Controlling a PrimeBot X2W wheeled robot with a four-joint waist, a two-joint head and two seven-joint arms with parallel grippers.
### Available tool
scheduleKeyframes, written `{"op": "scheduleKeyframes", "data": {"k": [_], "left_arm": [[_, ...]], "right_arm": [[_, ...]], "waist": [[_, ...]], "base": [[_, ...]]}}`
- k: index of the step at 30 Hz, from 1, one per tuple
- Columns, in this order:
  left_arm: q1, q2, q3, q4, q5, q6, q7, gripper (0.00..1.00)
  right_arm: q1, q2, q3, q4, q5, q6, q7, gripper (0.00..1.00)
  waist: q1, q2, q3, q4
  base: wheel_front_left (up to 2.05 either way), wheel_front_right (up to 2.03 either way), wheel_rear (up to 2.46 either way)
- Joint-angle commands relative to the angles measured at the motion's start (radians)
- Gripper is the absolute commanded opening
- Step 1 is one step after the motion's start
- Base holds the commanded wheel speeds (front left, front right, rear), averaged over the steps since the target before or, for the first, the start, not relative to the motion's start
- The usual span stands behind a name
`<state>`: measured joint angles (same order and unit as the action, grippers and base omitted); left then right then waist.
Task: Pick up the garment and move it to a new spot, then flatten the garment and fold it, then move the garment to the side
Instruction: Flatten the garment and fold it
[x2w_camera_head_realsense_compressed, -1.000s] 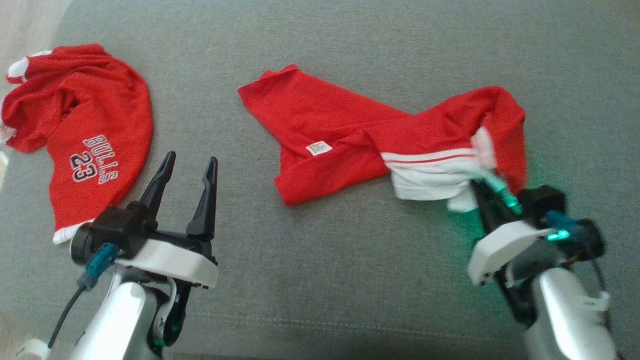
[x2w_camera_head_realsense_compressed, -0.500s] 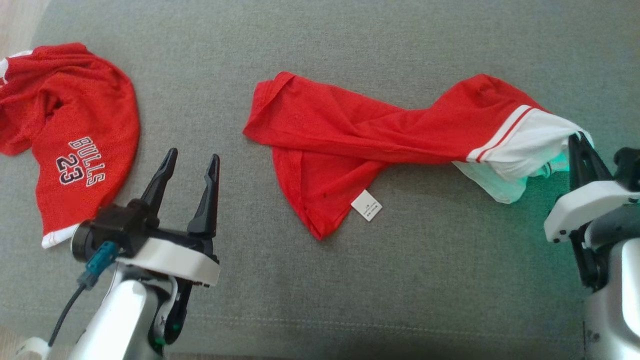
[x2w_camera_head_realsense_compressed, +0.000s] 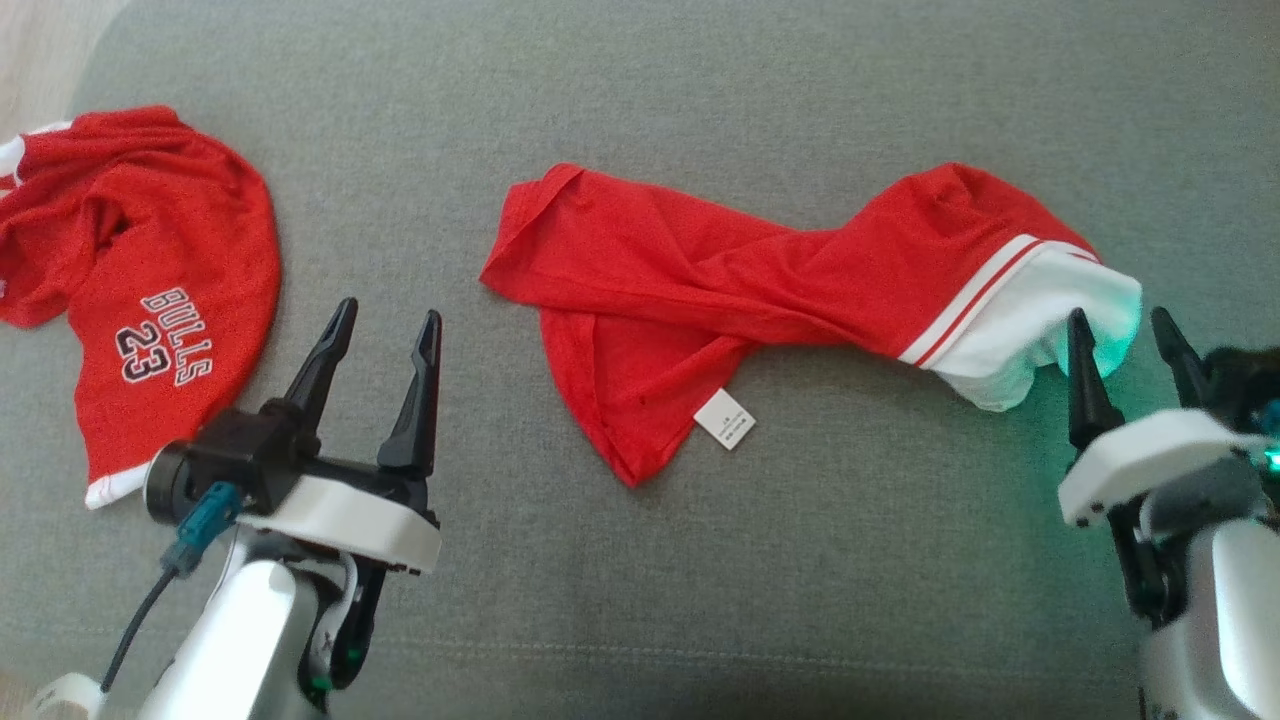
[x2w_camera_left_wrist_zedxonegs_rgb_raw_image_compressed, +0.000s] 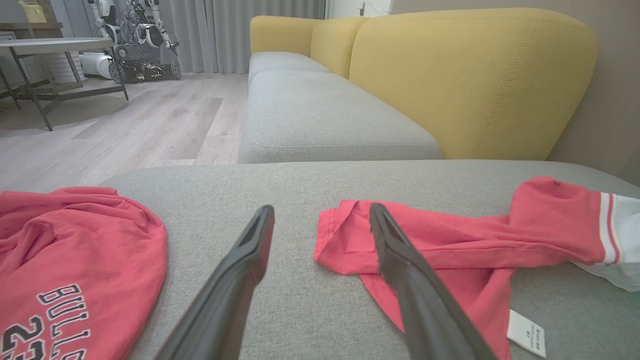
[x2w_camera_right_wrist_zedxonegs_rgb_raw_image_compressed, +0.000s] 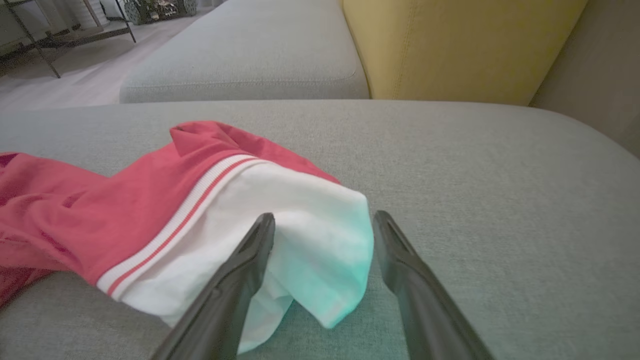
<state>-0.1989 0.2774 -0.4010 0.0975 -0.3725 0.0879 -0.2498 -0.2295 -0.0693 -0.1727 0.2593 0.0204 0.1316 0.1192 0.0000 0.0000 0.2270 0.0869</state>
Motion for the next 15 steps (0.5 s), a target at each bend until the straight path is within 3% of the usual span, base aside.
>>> {"op": "scheduleKeyframes", "data": {"k": [1, 8, 15], "left_arm": [[-0.023, 0.023, 0.041, -0.030, -0.001, 0.005, -0.009, 1.00], [0.006, 0.039, 0.059, -0.037, -0.010, 0.025, -0.005, 1.00], [0.044, 0.053, 0.064, -0.041, -0.015, 0.044, 0.009, 1.00]], "right_arm": [[0.015, 0.004, 0.027, -0.064, 0.012, -0.001, -0.015, 1.00], [0.087, 0.017, 0.060, -0.254, 0.033, -0.001, -0.043, 1.00], [0.146, 0.019, 0.118, -0.356, 0.054, -0.001, -0.045, 1.00]], "waist": [[0.0000, 0.0000, -0.010, -0.007], [0.0000, 0.0000, -0.045, -0.027], [0.0000, 0.0000, -0.096, -0.027]], "base": [[0.00, 0.00, 0.00], [0.00, 0.00, 0.00], [0.00, 0.00, 0.00]]}}
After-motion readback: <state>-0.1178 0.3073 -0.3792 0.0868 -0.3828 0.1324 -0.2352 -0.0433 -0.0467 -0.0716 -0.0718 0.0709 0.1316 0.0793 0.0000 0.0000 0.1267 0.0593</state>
